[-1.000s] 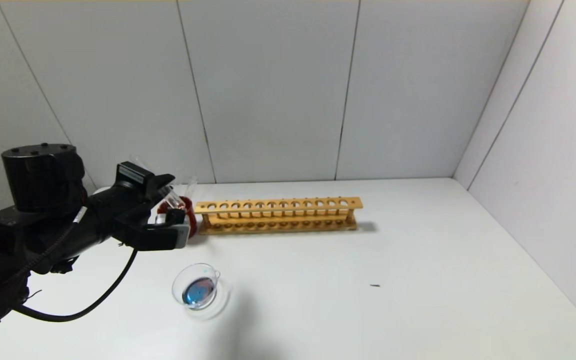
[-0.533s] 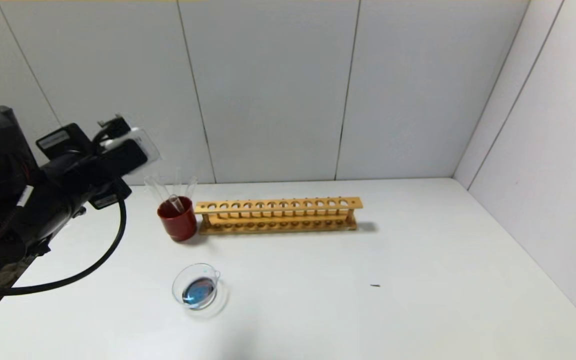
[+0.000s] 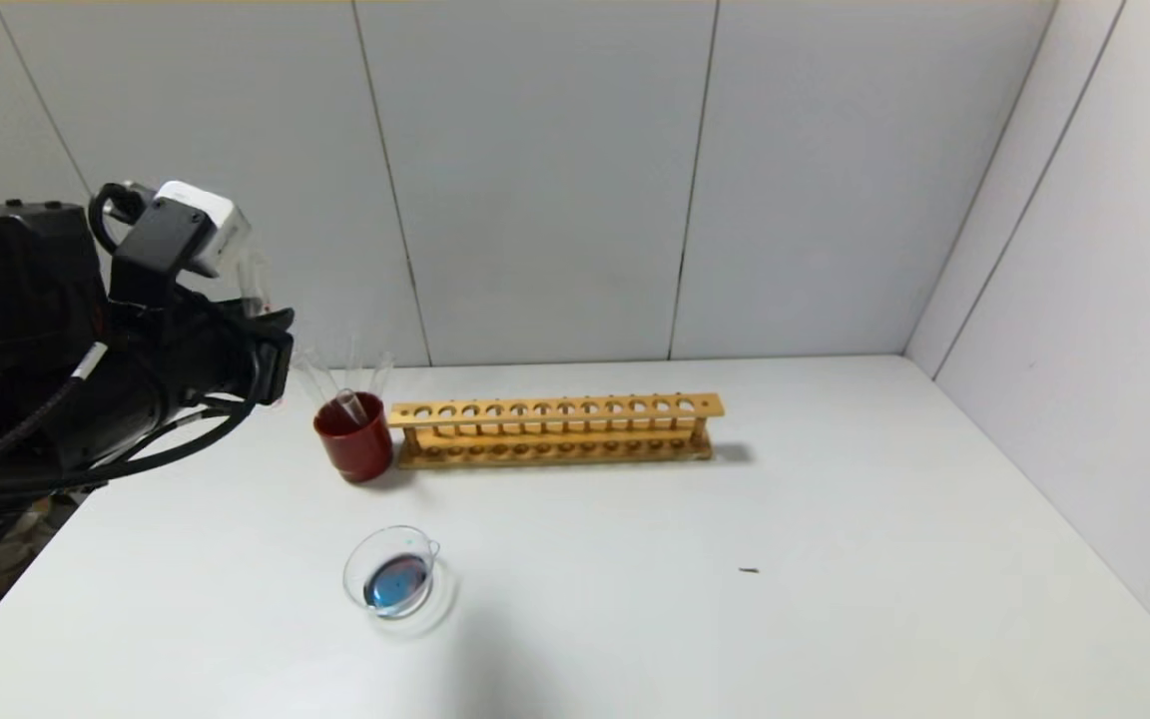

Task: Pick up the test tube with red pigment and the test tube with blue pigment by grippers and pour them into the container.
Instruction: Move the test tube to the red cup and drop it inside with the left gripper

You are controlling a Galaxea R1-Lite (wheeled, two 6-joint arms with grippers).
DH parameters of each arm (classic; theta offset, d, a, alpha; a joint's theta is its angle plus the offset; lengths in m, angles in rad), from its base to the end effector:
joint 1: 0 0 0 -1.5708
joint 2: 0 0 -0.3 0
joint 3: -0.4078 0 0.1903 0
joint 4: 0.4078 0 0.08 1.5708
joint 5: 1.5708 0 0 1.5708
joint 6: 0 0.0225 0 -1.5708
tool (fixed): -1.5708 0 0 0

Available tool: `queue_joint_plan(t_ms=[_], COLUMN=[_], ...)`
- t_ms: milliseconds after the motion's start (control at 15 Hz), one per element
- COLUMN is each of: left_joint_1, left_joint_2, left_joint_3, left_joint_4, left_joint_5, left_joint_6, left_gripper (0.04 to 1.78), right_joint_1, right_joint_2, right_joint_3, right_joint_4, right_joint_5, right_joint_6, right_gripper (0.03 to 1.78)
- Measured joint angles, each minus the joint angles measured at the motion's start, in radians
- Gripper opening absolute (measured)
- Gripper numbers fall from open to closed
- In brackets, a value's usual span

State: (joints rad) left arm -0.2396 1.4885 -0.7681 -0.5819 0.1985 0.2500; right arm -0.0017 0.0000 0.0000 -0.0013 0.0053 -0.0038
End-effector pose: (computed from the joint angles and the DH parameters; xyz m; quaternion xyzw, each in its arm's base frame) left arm 0.2512 -0.0568 0.2264 0.1393 0.0645 -0.0288 0.9877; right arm -0.0228 0.0002 0.0756 -0.0019 -0.0007 0.0018 1.0000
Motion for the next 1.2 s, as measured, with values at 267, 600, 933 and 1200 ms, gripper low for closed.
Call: queue_joint_plan(t_ms=[267,600,933,1200], left_joint_1=[0.042,0.072,0.088,0.09], left_joint_2=[0.112,0.327,0.471,0.516], left_joint_3=[-0.011,-0.081,-0.172,-0.181], left_joint_4=[-0.084,-0.291,-0.31,-0.31], left_joint_5=[-0.01,-0.017,-0.017,-0.018], left_joint_6=[-0.157,-0.177,-0.182,-0.201], left_gripper=[0.32,0.32,0.32,0.32], right_joint_1=[0.0,0.0,0.0,0.0], right_joint_2=[0.0,0.0,0.0,0.0], right_joint_3=[0.0,0.0,0.0,0.0], right_joint_4=[0.0,0.0,0.0,0.0], right_joint_5=[0.0,0.0,0.0,0.0], right_joint_6=[0.0,0.0,0.0,0.0], right_gripper=[1.75,1.75,1.75,1.75])
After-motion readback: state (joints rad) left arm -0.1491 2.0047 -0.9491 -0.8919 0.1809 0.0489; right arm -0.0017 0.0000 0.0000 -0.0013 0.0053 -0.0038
